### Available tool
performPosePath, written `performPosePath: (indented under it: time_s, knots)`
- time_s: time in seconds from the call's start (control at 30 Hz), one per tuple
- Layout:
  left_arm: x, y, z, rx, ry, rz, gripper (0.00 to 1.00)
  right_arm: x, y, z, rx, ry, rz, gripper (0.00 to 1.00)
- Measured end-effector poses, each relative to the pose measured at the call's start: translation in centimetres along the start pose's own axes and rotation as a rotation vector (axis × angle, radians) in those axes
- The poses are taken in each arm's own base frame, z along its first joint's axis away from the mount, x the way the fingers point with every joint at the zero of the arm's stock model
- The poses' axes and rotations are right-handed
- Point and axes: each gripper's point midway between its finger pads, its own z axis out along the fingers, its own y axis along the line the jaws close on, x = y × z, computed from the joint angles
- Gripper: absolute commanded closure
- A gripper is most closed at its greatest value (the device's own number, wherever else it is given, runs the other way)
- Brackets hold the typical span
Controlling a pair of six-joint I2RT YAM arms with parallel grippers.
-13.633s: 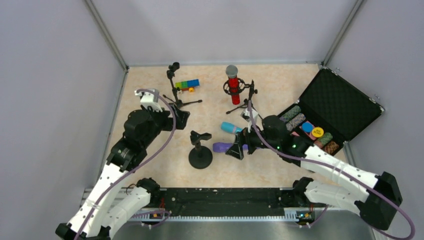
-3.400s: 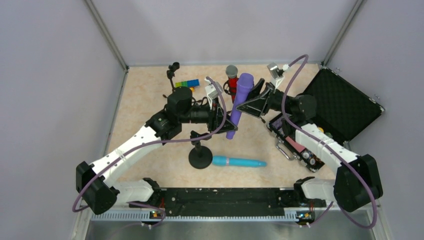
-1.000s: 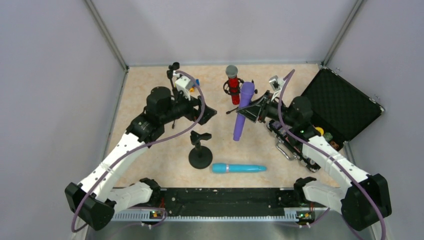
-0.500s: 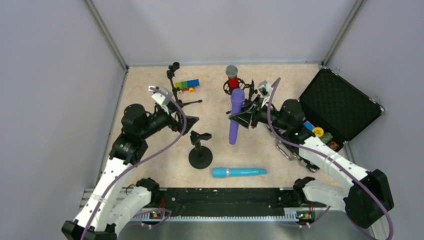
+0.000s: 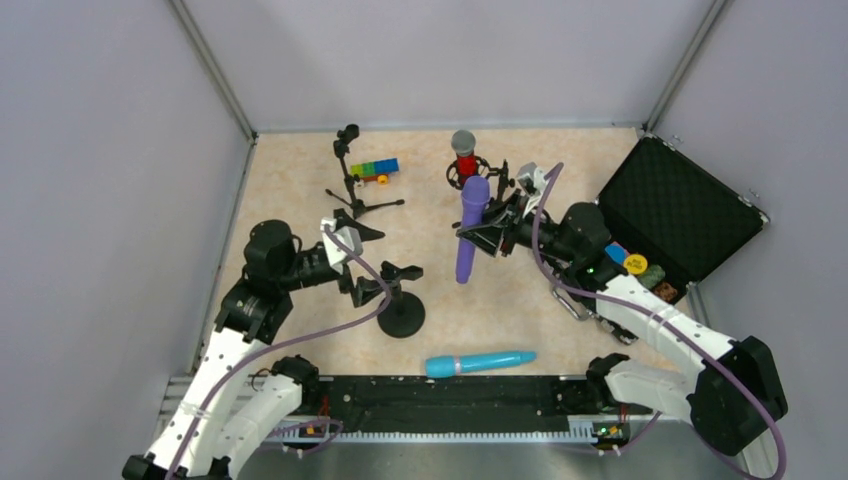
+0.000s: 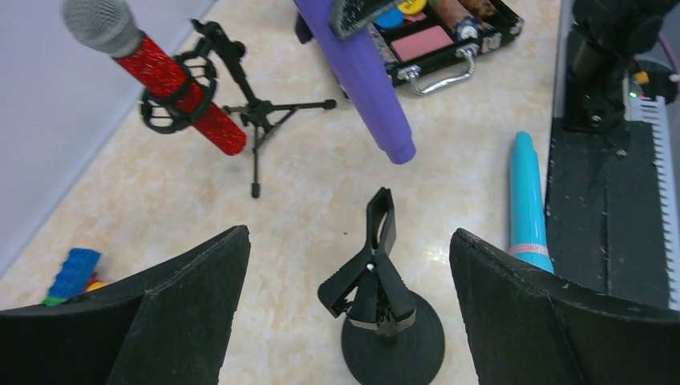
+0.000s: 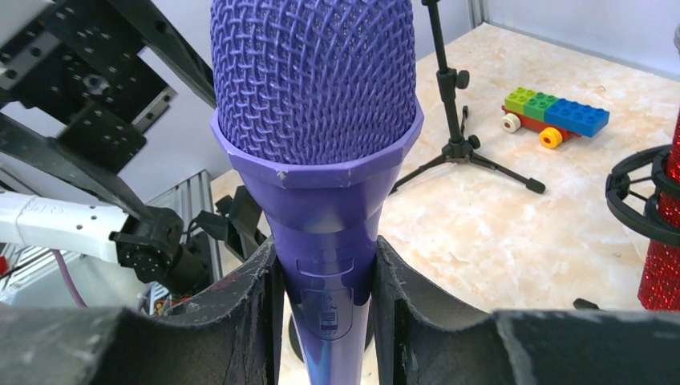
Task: Attach the microphones to the stand
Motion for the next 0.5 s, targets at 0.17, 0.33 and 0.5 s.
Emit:
performPosePath:
  time_s: [0.17, 0.33, 0.5]
  knots:
    - [2.3, -1.0, 1.1, 0.124, 0.048, -0.026, 0.02, -0.2, 0.6, 0.3, -0.022, -0.011, -0.023, 1.0]
    - [3.2, -1.5, 1.6, 0.183, 0.059, -0.021, 0.03, -0.1, 1.0, 0.5, -0.041, -0.013, -0.046, 1.0]
    - [4.1, -1.4, 1.8, 0.206, 0.077, -0.023, 0.04, 0.0, 1.3, 0.9, -0.059, -0.016, -0.071, 1.0]
